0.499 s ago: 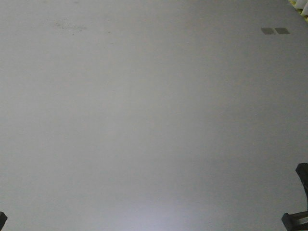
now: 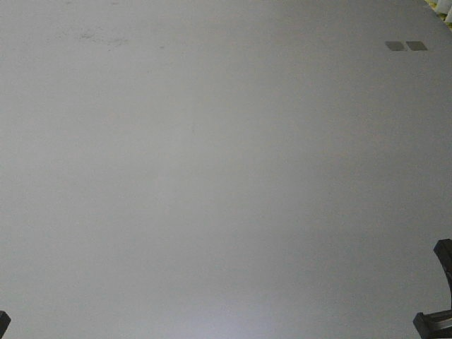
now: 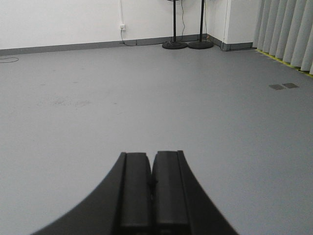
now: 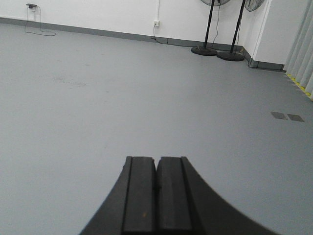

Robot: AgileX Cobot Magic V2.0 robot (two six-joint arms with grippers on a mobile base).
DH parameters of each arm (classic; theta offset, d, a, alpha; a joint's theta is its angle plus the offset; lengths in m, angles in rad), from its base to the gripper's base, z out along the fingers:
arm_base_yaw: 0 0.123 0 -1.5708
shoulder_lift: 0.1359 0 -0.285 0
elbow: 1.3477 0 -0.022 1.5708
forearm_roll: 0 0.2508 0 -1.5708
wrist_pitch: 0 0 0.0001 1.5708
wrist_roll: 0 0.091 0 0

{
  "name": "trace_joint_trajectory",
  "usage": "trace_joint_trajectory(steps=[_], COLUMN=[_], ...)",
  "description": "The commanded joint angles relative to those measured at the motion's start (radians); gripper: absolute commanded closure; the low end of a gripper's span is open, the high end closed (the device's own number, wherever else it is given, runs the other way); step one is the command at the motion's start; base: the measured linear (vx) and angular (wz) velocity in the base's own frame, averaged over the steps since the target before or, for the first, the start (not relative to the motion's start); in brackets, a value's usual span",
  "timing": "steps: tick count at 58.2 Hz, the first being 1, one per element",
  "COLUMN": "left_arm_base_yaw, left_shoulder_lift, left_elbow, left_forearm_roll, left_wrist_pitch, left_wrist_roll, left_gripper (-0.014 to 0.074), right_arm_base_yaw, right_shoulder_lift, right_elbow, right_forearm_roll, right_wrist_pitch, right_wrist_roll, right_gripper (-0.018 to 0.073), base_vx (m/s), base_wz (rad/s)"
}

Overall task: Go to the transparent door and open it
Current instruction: 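Drive the base forward across the grey floor, turning toward the glass door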

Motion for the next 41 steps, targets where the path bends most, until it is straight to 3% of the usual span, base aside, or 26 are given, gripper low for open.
trace_joint_trajectory(steps=[1, 41], left_arm_base_yaw=[-0.005, -0.006], left_shoulder_lift=[-0.014, -0.014], left_elbow=[0.009, 0.009], left_forearm_roll=[-0.003, -0.003], left_wrist_pitch=[-0.082, -0.082], left_wrist_roll=[-0.007, -0.007], left_gripper=[0.0503, 0.0503], right_arm_base_yaw=[-0.005, -0.004], right_shoulder_lift=[-0.016, -0.016], right_elbow=[0.005, 0.005], right_forearm_roll=[-0.008, -0.008], right_wrist_pitch=[-0.082, -0.082], right_wrist_roll=[-0.004, -0.004], right_gripper=[0.0565, 0.0565], base_vx=[0.01, 0.16], base_wz=[0.03, 0.06])
